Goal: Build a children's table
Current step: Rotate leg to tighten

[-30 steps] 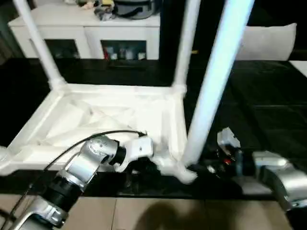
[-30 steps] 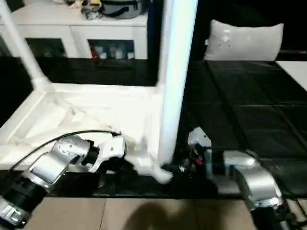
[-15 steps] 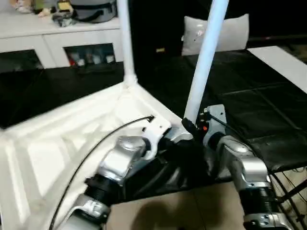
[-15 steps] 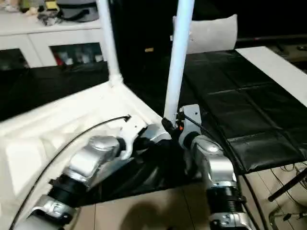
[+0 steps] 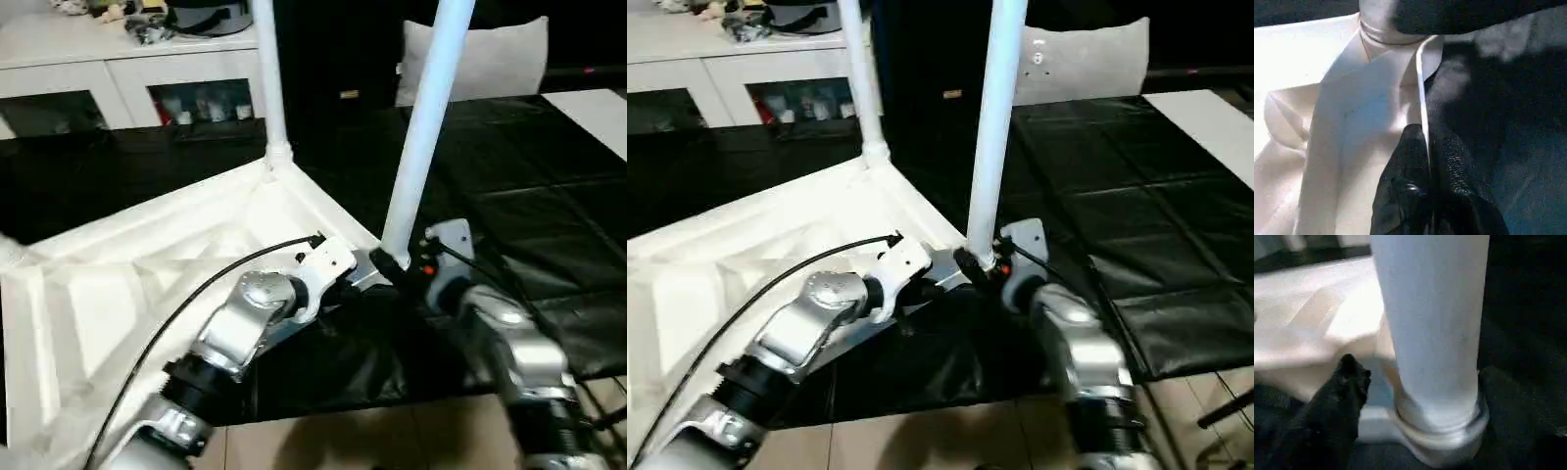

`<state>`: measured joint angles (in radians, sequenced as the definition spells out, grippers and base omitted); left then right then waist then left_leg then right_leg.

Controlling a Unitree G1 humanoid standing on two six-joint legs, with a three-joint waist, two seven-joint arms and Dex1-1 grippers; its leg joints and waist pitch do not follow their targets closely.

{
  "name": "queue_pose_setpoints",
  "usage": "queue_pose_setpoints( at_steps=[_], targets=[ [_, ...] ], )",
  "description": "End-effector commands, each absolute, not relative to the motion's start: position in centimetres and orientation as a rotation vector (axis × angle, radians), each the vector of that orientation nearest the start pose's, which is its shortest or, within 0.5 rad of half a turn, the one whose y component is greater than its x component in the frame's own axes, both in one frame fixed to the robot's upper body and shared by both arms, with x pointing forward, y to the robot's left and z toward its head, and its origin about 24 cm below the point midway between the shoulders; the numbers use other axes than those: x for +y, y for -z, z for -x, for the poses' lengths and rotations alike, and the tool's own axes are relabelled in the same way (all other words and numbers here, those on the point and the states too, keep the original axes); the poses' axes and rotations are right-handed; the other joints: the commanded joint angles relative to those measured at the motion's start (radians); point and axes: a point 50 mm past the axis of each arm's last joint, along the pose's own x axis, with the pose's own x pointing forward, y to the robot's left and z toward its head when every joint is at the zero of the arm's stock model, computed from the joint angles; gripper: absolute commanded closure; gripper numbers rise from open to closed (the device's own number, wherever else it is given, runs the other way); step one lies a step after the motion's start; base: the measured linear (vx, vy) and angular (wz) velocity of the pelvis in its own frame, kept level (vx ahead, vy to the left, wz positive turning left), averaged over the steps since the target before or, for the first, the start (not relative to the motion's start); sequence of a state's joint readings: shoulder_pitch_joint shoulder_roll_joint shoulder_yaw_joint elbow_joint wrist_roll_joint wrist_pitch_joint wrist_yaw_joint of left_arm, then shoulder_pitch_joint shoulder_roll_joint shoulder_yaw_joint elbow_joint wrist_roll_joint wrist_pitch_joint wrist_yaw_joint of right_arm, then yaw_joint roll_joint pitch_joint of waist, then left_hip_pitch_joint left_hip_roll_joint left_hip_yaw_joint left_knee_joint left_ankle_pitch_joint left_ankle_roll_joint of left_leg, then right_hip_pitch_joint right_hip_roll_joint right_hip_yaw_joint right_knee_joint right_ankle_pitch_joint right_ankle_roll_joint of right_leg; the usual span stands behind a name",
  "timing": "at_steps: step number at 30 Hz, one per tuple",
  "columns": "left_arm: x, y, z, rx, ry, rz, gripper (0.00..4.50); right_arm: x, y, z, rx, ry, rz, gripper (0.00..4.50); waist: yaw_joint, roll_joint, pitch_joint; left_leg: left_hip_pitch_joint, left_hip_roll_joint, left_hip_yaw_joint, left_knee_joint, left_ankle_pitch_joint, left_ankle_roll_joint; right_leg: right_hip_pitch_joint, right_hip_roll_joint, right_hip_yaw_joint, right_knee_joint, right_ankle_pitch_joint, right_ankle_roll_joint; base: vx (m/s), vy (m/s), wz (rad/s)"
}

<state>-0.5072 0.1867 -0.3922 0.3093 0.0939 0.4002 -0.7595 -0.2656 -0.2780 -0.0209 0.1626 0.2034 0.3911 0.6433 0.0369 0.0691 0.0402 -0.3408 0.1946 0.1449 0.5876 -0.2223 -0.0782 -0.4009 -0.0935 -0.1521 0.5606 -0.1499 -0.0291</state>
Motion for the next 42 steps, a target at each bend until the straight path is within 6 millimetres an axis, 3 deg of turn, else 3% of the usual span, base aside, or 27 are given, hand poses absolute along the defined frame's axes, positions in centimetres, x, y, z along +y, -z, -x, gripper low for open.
queue_pose_setpoints(
  at_steps=[1,5,8,9,12,13,16,18,21,24,32,38,42],
  targets=[
    [6.9,-3.7,-29.8,0.446,1.111,-0.49,4.5,-16.4,-5.0,-28.8,0.308,-0.713,-0.02,0.21,0.012,-0.022,-0.062,-0.021,0.024,0.004,-0.057,-0.066,0.127,0.07,-0.062,0.058,-0.063,-0.291,-0.126,0.0,0.0,0.0],
    [8.1,-3.7,-29.4,0.447,1.231,-0.551,4.5,-18.5,-5.7,-28.2,0.336,-0.826,0.051,0.02,0.023,-0.019,-0.058,-0.013,0.028,0.003,-0.061,-0.127,0.107,0.065,-0.062,0.058,-0.073,-0.374,-0.1,0.0,0.0,0.0],
    [8.5,-3.8,-29.0,0.433,1.308,-0.573,4.5,-18.9,-6.0,-27.9,0.354,-0.893,0.094,0.02,0.029,-0.019,-0.059,-0.013,0.028,0.004,-0.061,-0.131,0.099,0.065,-0.062,0.061,-0.07,-0.366,-0.101,0.0,0.0,0.0],
    [8.9,-3.8,-28.8,0.426,1.357,-0.603,4.5,-19.1,-6.1,-27.5,0.368,-0.957,0.105,0.02,0.033,-0.015,-0.06,-0.012,0.028,0.004,-0.06,-0.125,0.1,0.063,-0.062,0.061,-0.068,-0.351,-0.111,0.0,0.0,0.0],
    [10.0,-3.3,-28.1,0.457,1.475,-0.701,4.5,-19.3,-6.5,-26.7,0.4,-1.118,0.119,0.28,0.046,-0.017,-0.065,-0.015,0.033,0.002,-0.057,-0.098,0.12,0.067,-0.062,0.063,-0.056,-0.287,-0.129,0.0,0.0,0.0],
    [10.2,-3.3,-27.9,0.462,1.505,-0.706,4.5,-19.3,-6.5,-26.6,0.405,-1.14,0.119,0.35,0.048,-0.023,-0.065,-0.015,0.035,0.004,-0.057,-0.084,0.125,0.066,-0.062,0.064,-0.054,-0.268,-0.139,0.0,0.0,0.0],
    [10.4,-3.5,-27.2,0.469,1.614,-0.729,4.5,-19.0,-6.6,-26.3,0.415,-1.228,0.117,0.75,0.06,-0.024,-0.065,-0.014,0.036,0.006,-0.057,-0.082,0.12,0.066,-0.065,0.064,-0.052,-0.285,-0.148,0.0,0.0,0.0],
    [10.4,-3.5,-27.1,0.469,1.628,-0.733,4.5,-18.9,-6.6,-26.2,0.417,-1.243,0.117,0.79,0.063,-0.021,-0.064,-0.012,0.037,0.006,-0.058,-0.087,0.113,0.064,-0.065,0.065,-0.053,-0.297,-0.148,0.0,0.0,0.0],
    [10.4,-3.6,-27.0,0.462,1.672,-0.751,4.5,-18.5,-6.8,-26.0,0.416,-1.297,0.113,1.15,0.07,-0.026,-0.063,-0.011,0.038,0.007,-0.06,-0.101,0.102,0.063,-0.065,0.066,-0.054,-0.319,-0.139,0.0,0.0,0.0],
    [10.4,-3.7,-26.8,0.459,1.706,-0.766,4.5,-18.3,-7.0,-26.1,0.409,-1.332,0.107,1.23,0.076,-0.027,-0.065,-0.01,0.037,0.007,-0.059,-0.099,0.096,0.063,-0.066,0.067,-0.054,-0.321,-0.134,0.0,0.0,0.0],
    [10.2,-3.8,-26.8,0.454,1.732,-0.775,4.5,-17.8,-6.9,-25.8,0.432,-1.41,0.062,2.04,0.081,-0.029,-0.065,-0.011,0.035,0.008,-0.058,-0.097,0.087,0.063,-0.065,0.067,-0.054,-0.339,-0.121,0.0,0.0,0.0],
    [10.4,-3.7,-26.8,0.463,1.728,-0.761,4.5,-17.7,-6.8,-25.6,0.444,-1.42,0.043,2.32,0.082,-0.029,-0.066,-0.012,0.034,0.008,-0.058,-0.095,0.084,0.064,-0.063,0.066,-0.054,-0.341,-0.118,0.0,0.0,0.0],
    [9.6,-3.9,-27.1,0.454,1.657,-0.645,4.5,-17.2,-6.6,-24.9,0.429,-1.414,-0.011,2.4,0.086,-0.028,-0.066,-0.01,0.035,0.009,-0.057,-0.094,0.082,0.063,-0.063,0.067,-0.055,-0.341,-0.12,0.0,0.0,0.0]
  ],
)
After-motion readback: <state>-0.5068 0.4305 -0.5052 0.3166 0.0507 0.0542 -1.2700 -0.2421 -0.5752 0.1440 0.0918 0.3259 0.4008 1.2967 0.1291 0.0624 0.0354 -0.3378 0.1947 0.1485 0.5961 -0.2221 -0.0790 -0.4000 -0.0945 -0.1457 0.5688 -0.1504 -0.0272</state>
